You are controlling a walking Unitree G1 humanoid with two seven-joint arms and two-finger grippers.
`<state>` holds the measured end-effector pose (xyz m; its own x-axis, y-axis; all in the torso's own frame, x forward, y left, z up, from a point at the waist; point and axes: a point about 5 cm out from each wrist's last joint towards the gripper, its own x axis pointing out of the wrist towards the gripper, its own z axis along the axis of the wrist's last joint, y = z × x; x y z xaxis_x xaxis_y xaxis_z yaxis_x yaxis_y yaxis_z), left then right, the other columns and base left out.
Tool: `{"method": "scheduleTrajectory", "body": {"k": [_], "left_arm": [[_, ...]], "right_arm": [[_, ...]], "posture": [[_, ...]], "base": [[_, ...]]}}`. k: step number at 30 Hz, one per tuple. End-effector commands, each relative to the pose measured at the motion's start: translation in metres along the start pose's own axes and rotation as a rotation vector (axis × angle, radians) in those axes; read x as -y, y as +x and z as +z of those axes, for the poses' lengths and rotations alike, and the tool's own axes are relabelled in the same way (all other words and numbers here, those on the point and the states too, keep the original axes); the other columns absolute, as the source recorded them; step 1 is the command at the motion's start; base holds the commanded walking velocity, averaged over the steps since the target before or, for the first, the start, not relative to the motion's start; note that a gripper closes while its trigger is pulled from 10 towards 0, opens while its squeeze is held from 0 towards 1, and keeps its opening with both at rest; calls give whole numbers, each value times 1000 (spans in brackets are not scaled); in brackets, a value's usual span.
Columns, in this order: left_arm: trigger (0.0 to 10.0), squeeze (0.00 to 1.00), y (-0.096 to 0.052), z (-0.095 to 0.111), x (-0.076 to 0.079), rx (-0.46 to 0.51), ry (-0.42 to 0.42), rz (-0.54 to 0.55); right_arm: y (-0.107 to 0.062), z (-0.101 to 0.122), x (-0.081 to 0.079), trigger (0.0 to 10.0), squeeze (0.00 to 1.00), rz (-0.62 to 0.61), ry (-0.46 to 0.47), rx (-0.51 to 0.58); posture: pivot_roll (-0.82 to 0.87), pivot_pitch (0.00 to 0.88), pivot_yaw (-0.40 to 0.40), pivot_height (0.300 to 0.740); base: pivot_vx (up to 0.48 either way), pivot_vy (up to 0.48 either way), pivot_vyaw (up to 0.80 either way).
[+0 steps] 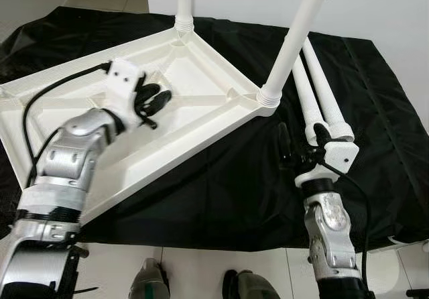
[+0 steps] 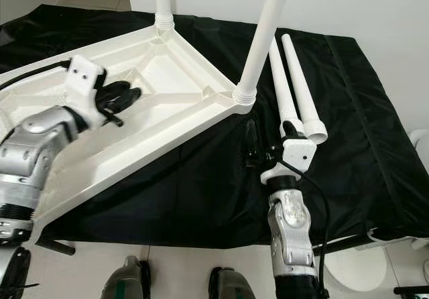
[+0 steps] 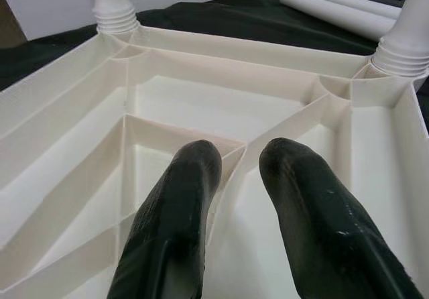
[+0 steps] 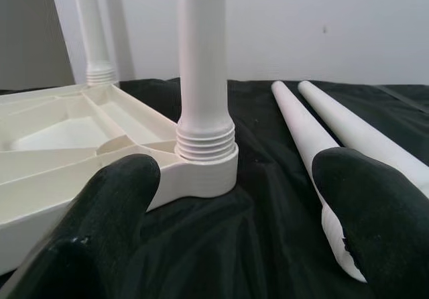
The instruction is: Building children table
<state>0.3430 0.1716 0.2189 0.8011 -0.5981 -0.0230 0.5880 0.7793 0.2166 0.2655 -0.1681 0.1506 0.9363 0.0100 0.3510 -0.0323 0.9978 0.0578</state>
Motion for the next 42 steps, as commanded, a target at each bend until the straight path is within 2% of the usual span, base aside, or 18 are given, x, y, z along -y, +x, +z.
{"method": "scheduleTrajectory", "body": {"k": [1, 2, 5, 6, 11, 14, 16, 18, 20, 23, 27, 31, 32, 35, 36, 38, 39, 42], "left_arm": [[10000, 0, -5, -13, 3, -34, 16, -61], [10000, 0, -11, -21, 3, -55, 46, -76], [10000, 0, -15, -27, 3, -69, 67, -88], [10000, 0, -24, -36, 2, -89, 77, -143], [10000, 0, -36, -45, -1, -124, 95, -201], [10000, 0, -45, -50, -8, -156, 128, -217], [10000, 0, -52, -53, -14, -176, 104, -223], [10000, 0, -52, -53, -14, -176, 104, -223], [10000, 0, -59, -54, -15, -189, 116, -261], [10000, 0, -70, -59, -11, -230, 82, -342], [10000, 0, -77, -62, -7, -261, 48, -401], [10000, 0, -79, -62, -10, -273, 57, -394], [10000, 0, -81, -63, -16, -287, 66, -361], [10000, 0, -82, -64, -20, -297, 72, -338], [10000, 247, -84, -64, -26, -306, 88, -314], [10000, 247, -84, -64, -26, -306, 88, -314], [10000, 1000, -93, -64, -34, -329, 100, -294], [10000, 1000, -100, -66, -33, -357, 99, -314]], "right_arm": [[-4, 0, 4, 10000, 0, -14, -15, -9], [-6, 2, 6, 10000, 0, -17, -24, -15], [-8, 2, 8, 10000, 0, -19, -31, -20], [-13, 4, 13, 10000, 0, -32, -43, -36], [-18, 4, 17, 10000, 0, -42, -53, -56], [-22, 4, 20, 10000, 0, -50, -58, -73], [-25, 3, 21, 10000, 0, -58, -62, -85], [-25, 3, 21, 10000, 0, -58, -62, -85], [-27, 2, 22, 10000, 0, -61, -64, -96], [-30, 1, 25, 10000, 0, -61, -72, -111], [-30, 1, 26, 10000, 0, -61, -76, -120], [-30, 1, 26, 10000, 0, -58, -76, -123], [-30, 0, 26, 10000, 0, -56, -77, -126], [-30, 0, 26, 10000, 0, -55, -77, -128], [-31, 0, 26, 10000, 0, -53, -78, -130], [-31, 0, 26, 10000, 0, -53, -78, -130], [-31, -1, 26, 10000, 0, -50, -81, -135], [-32, -1, 28, 10000, 0, -51, -86, -138]], "posture": [[63, 65, -33, 740], [63, 63, -33, 740], [63, 63, -33, 740], [65, 61, -37, 740], [64, 61, -37, 740], [66, 61, -39, 740], [71, 58, -42, 740], [71, 58, -42, 740], [71, 58, -42, 740], [78, 52, -45, 740], [80, 49, -51, 740], [80, 49, -51, 740], [84, 47, -55, 740], [84, 47, -55, 740], [84, 46, -56, 740], [84, 46, -56, 740], [86, 48, -57, 740], [87, 49, -55, 740]], "base": [[0, 0, 0], [0, 0, 0], [0, 0, 0], [0, 0, 0], [0, 0, 0], [0, 0, 0], [0, 0, 0], [0, 0, 0], [0, 0, 0], [0, 0, 0], [0, 0, 0], [0, 0, 0], [0, 0, 0], [0, 0, 0], [0, 0, 0], [0, 0, 0], [0, 0, 0], [0, 0, 0]]}}
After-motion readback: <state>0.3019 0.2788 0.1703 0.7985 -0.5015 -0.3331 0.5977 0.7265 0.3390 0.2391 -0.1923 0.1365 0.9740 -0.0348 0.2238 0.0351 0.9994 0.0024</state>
